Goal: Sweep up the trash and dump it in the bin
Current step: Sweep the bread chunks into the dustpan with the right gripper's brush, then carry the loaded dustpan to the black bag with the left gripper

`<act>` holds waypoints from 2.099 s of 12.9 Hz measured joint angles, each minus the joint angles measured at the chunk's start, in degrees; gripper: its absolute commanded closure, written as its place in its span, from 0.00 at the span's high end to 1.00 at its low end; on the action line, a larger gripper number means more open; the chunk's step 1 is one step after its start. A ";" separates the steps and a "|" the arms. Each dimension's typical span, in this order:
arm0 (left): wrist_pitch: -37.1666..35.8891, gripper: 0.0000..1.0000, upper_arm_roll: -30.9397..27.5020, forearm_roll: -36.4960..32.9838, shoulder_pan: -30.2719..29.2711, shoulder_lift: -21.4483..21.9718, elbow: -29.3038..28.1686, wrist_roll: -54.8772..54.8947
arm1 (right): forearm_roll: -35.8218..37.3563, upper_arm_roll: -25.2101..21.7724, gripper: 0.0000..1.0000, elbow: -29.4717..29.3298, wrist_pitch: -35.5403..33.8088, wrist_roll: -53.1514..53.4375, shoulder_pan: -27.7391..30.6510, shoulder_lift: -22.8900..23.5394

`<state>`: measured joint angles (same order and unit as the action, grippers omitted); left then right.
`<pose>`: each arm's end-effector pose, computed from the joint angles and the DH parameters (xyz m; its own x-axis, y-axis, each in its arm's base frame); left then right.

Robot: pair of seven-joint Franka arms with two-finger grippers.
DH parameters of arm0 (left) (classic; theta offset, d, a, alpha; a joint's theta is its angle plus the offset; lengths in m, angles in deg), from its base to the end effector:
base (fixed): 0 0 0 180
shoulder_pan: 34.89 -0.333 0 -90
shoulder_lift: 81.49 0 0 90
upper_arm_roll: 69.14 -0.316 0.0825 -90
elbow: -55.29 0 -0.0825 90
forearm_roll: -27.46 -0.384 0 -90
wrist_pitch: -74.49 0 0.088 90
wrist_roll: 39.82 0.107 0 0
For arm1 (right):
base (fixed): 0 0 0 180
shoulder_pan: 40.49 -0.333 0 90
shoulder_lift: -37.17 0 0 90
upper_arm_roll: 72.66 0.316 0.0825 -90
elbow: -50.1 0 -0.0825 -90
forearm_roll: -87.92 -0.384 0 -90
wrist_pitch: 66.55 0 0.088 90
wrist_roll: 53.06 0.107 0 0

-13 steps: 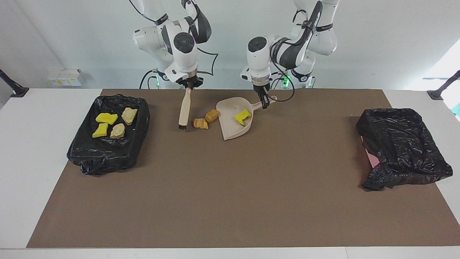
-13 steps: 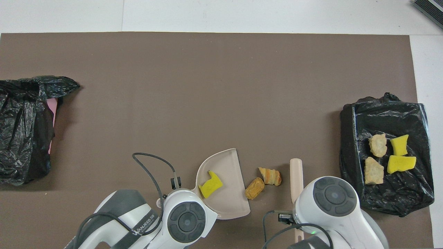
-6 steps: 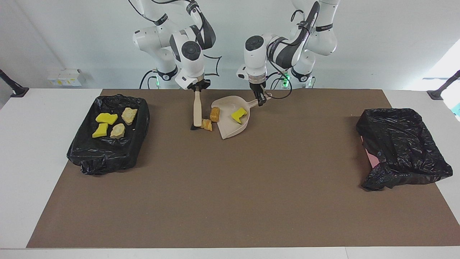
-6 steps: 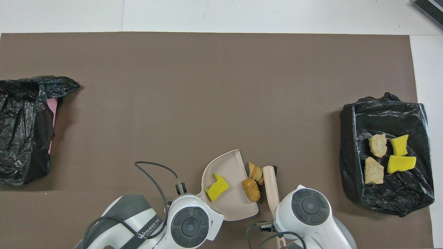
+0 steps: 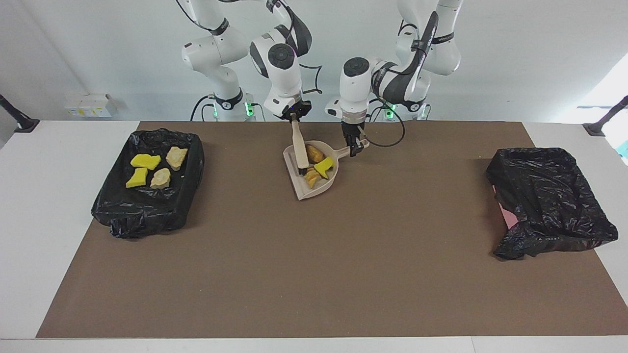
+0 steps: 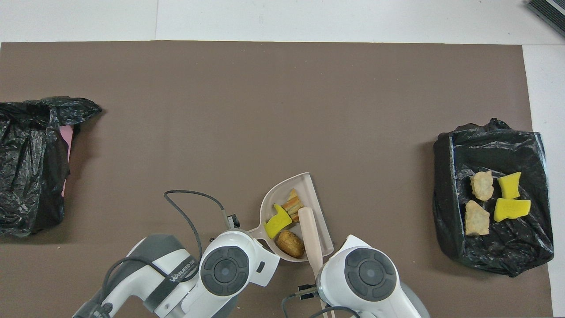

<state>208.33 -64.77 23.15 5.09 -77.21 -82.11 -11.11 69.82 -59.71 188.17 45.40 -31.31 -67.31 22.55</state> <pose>0.3475 -0.3380 0.3461 0.2421 -0.9700 -0.0198 -0.9689 -0.2407 -0.0582 0.3195 0.2933 0.3931 0.9480 0.1616 -0.2743 0.1359 -0.9846 -0.1102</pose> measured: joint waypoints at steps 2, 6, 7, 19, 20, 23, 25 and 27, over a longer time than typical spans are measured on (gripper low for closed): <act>2.64 0.00 -0.06 0.00 -1.60 -0.92 0.39 0.75 | -0.01 -0.02 0.00 -2.82 -1.55 0.00 0.01 0.10; 2.64 0.00 -0.21 0.00 -6.12 -1.98 4.51 6.44 | -0.01 -0.02 0.00 -4.05 0.03 -0.13 0.01 0.08; 1.23 0.00 -0.27 0.01 -7.50 -2.01 6.22 8.57 | -0.01 0.02 0.00 -4.05 1.17 -0.13 -0.07 0.08; -23.95 0.00 -0.59 4.65 -31.23 -4.04 28.21 45.21 | -0.15 0.35 0.00 -3.89 6.33 8.12 -5.86 1.92; -24.79 0.00 -0.64 4.68 -33.48 -4.08 28.62 48.30 | -0.13 0.42 0.00 -3.79 6.72 10.75 -7.74 2.77; -25.74 0.00 -0.80 4.71 -39.70 -4.25 28.90 56.27 | 0.41 0.58 0.00 -2.38 10.53 22.06 -15.22 4.94; -25.96 0.00 -0.92 4.71 -43.83 -4.38 29.10 60.78 | 0.53 0.80 0.00 0.54 15.52 27.73 -20.52 5.54; -26.86 0.00 -0.99 4.70 -48.04 -4.41 29.79 65.33 | 0.53 0.88 0.00 2.97 20.08 29.84 -23.91 6.43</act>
<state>181.47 -65.76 27.84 -42.95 -81.62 -52.32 54.23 70.35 -58.84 191.14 65.48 -1.47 -91.22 28.98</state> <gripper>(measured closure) 0.687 0.736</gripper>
